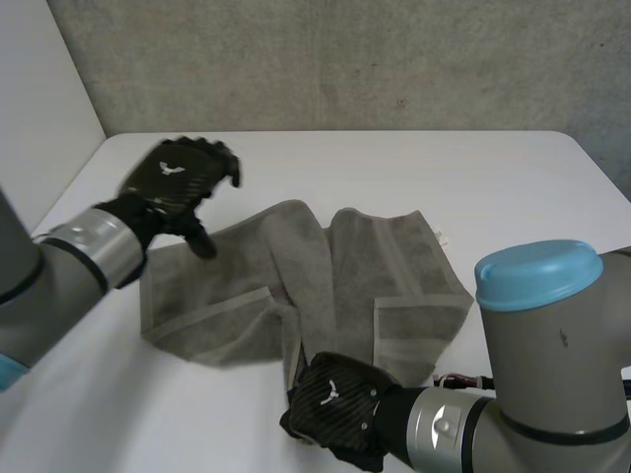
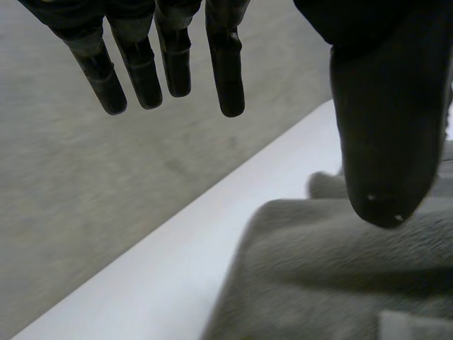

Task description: Fold the towel.

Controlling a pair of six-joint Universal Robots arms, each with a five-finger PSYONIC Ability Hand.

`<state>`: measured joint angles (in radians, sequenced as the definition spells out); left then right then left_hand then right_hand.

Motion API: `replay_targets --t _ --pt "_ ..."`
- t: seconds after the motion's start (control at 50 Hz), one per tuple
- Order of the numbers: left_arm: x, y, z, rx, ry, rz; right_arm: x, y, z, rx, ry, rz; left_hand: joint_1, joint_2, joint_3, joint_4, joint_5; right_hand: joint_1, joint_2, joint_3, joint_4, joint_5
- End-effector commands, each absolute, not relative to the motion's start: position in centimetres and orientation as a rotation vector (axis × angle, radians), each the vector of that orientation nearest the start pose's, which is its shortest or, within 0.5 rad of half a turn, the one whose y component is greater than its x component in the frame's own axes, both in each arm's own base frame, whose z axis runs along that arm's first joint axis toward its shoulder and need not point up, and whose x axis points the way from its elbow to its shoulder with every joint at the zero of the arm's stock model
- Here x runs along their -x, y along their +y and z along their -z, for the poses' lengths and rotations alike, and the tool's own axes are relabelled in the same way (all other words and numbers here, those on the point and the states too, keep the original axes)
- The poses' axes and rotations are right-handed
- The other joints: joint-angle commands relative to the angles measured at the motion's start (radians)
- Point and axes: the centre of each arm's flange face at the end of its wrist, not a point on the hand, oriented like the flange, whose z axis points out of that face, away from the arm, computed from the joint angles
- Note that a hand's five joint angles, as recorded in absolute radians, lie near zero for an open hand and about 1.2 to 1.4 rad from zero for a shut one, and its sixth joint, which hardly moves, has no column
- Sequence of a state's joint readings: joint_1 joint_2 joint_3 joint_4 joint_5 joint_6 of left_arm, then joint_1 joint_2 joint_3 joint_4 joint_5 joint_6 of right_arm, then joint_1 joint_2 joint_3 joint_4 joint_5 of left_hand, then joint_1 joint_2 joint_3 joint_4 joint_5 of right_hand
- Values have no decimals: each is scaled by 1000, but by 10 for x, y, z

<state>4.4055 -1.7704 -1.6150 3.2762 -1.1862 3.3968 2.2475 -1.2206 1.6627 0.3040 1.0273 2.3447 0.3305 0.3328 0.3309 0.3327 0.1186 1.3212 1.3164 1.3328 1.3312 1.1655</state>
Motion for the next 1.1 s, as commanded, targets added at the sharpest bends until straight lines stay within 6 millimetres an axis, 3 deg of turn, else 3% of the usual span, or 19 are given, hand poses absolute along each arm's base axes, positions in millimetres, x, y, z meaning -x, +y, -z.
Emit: replay_targets --t 0.02,0.12,0.2,0.32,0.48,0.7,0.82,0.92,1.1 --pt "299 -256 -202 -1405 2451 2181 -309 -106 -172 1860 1635 1123 -52 -55 -53 -55 -15 75 80 63 65 56" --pt "314 -256 -176 -1507 2492 2090 -304 -103 -179 1855 1633 1152 -47 -49 -47 -49 -9 75 80 63 65 56" --pt "315 -256 -161 -1551 2521 2007 -294 -115 -182 1821 1686 1195 -26 -28 -26 -28 11 75 80 63 65 56" --pt "315 -253 -159 -1563 2542 1972 -287 -124 -184 1801 1713 1256 12 10 12 10 50 75 80 63 65 56" --pt "306 -249 -169 -1535 2559 1959 -273 -157 -181 1756 1855 1368 68 66 68 66 105 75 80 63 65 56" --pt "303 -245 -155 -1540 2616 1892 -271 -154 -176 1743 1869 1348 127 124 126 124 164 75 80 63 65 56" --pt "311 -231 -148 -1671 2667 1865 -268 -155 -172 1737 1886 1355 138 136 138 136 176 75 80 63 65 56" --pt "314 -224 -148 -1733 2671 1860 -262 -169 -171 1702 1928 1401 332 330 331 330 369 75 80 63 65 56" --pt "311 -223 -144 -1717 2696 1834 -255 -187 -172 1621 2001 1460 347 345 347 345 384 75 80 63 65 56"
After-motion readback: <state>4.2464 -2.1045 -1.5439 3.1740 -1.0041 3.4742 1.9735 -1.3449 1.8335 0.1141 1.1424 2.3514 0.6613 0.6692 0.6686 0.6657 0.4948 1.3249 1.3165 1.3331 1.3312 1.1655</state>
